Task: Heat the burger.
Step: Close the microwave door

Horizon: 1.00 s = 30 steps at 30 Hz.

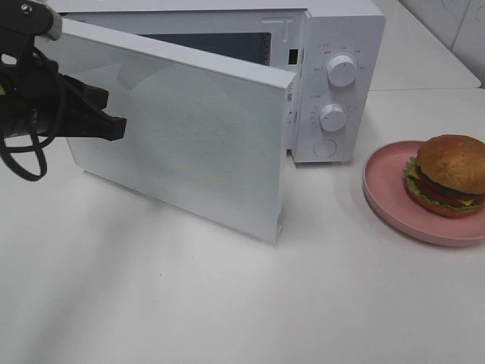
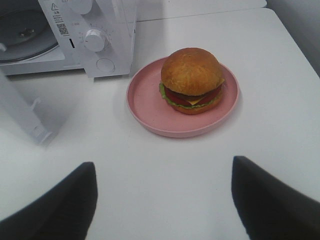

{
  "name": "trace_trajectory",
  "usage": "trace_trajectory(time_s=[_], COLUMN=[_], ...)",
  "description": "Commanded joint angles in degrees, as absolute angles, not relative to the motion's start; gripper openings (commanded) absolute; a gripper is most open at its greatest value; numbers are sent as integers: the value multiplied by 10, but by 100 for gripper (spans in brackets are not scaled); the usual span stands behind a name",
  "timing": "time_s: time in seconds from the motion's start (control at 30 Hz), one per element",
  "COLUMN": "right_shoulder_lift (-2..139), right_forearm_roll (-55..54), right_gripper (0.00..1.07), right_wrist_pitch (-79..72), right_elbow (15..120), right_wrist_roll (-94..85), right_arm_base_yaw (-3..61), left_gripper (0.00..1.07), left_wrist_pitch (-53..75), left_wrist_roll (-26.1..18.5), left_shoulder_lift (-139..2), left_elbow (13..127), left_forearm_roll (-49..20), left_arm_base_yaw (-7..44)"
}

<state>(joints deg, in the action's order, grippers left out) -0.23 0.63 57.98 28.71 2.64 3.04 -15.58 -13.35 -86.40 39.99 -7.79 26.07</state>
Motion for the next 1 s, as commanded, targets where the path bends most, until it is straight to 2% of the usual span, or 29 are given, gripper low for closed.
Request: trace_trajectory(time_s=[0.03, 0.37, 1.0], right_shoulder_lift=[-18, -18, -18], right_forearm_roll=[11, 11, 11], right_gripper=[71, 71, 71], right_wrist_pitch=[574, 574, 574], right_elbow=[286, 286, 286], right_wrist_roll=[30, 29, 29], right_arm_base_yaw=[30, 30, 30], left_gripper=[0, 0, 0], left_wrist_pitch=[-175, -210, -205], left_wrist_roll=[-131, -131, -129], left_shoulder_lift=[-878, -956, -1145], left_elbow=[416, 482, 715], left_forearm_roll=[-76, -65, -65], left_arm_base_yaw=[272, 304, 353])
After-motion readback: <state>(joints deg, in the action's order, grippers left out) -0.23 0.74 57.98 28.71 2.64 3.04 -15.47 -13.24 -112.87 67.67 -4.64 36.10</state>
